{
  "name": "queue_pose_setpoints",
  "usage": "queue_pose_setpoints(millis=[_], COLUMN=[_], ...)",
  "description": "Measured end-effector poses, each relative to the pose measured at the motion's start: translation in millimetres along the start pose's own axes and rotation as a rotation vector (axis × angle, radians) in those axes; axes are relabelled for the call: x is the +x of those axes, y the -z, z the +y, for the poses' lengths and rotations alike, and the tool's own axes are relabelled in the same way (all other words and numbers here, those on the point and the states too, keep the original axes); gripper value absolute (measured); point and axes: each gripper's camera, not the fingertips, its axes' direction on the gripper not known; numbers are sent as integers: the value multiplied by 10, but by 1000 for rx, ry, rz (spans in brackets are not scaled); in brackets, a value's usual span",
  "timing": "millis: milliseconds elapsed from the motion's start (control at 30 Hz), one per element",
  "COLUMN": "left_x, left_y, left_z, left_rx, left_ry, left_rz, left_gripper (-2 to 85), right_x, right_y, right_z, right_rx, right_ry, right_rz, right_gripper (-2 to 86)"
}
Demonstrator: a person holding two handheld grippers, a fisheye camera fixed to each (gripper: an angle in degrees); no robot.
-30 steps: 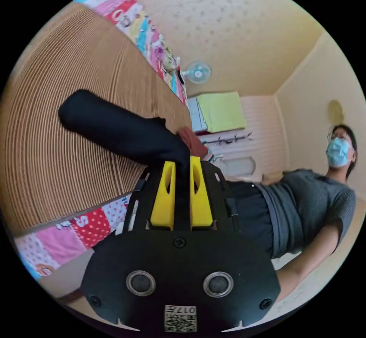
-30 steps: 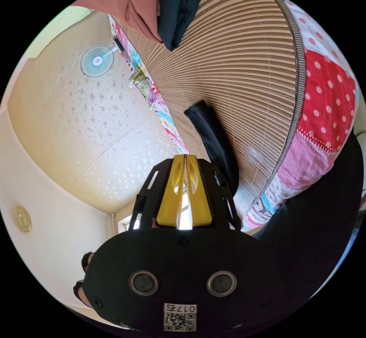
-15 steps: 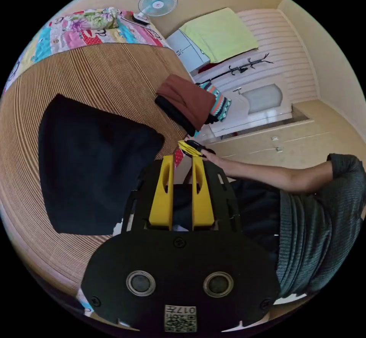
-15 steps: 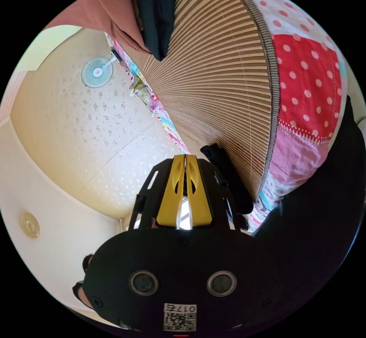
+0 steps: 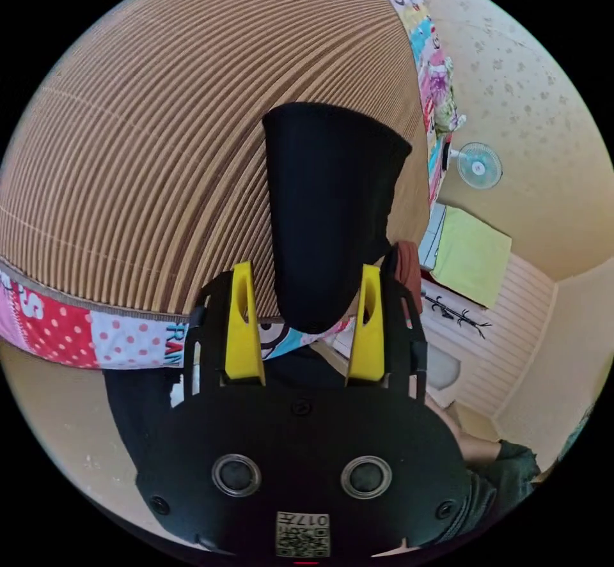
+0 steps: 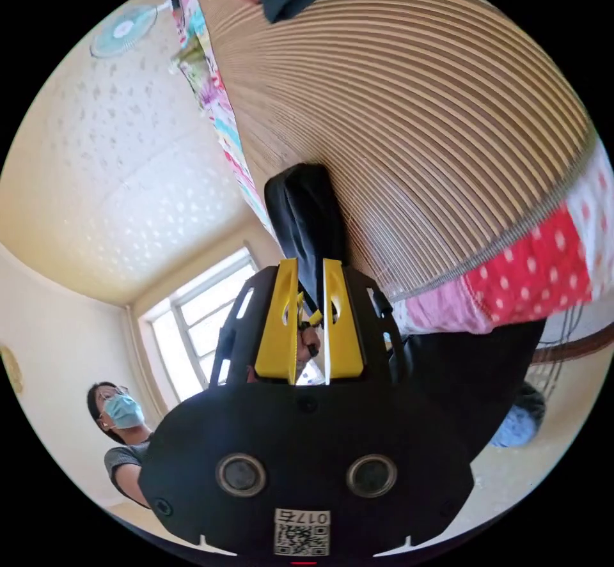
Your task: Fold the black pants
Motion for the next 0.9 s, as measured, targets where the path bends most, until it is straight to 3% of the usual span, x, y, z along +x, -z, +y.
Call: queue_pose_setpoints(millis=[100,267,400,500,600,700,800,900], left_x=[-138,-70,37,126,245,471,862,1484], left_y=[-362,-377,-37,201,482,806,1060,1199], left_z=[-154,-196,-109,-37,78,199,241,192], left_rx=[-113,-206,-178,-200,-235,-240,-235,-272], left_ry=[16,-32,23,29,-20,-118,-233,-408], left_rz=[146,383,552,495,361,213,134,49], left_gripper=[162,82,78,76,74,72,71,71], right_x=[-282,-196,192,361,399,398,184,-210], right_y=[-219,-501,-993,-1455,-1704,-1872,-1882,-1635], right_z=[-267,-447,-232,-36,73,184,292,367], right_rx=[-107,-203,-265,-255,-148,-219,-233,-156], right_ry=[31,-36,-66,-59,-42,-134,-55,77], right_rz=[101,170,-81,-287,-508,-436,-549,-636], right_gripper=[103,230,314,334,313,214,93,73])
